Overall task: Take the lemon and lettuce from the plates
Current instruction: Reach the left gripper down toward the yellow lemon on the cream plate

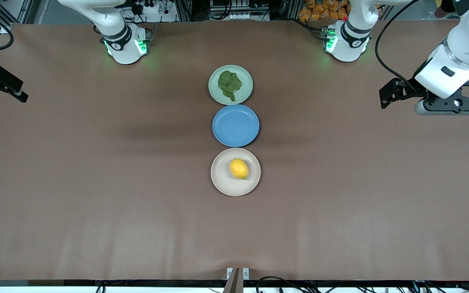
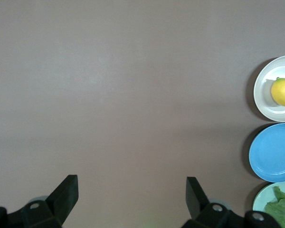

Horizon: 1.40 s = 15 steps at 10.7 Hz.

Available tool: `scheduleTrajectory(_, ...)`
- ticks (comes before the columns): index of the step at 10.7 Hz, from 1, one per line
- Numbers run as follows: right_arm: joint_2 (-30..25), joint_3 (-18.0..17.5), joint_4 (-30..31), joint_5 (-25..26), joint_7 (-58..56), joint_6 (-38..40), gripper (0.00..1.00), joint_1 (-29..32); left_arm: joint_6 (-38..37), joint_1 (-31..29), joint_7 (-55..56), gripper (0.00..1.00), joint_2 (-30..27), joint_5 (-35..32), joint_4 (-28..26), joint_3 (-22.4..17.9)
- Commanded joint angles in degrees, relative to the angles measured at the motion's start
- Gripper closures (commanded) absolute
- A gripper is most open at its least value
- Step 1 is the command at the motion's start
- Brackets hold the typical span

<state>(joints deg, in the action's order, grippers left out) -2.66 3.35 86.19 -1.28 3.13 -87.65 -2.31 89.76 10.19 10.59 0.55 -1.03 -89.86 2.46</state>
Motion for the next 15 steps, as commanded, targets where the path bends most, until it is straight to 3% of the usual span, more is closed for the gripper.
scheduleTrajectory(1,-1.39,-0.01,1.44,-1.09,-1.02,-0.50,0.00,0.38,-1.08,0.00,-0.66,0.00,1.37,0.86,1.44,0.00)
scheduleTrajectory(4,-1.04,-0.01,1.70,-1.09,-0.93,-0.68,0.00,0.20,-0.12,0.00,-0.48,0.00,3.83,1.03,2.40,0.00)
scheduleTrajectory(7,-0.86,-0.10,1.79,-1.09,-0.05,-0.51,0.00,-1.81,3.55,2.18,1.69,0.00,10.76,1.03,5.75,0.09)
scheduleTrajectory(15,-1.04,-1.67,3.72,-1.53,7.40,1.60,0.00,-10.95,28.33,17.57,34.28,0.00,27.99,1.12,6.36,0.26)
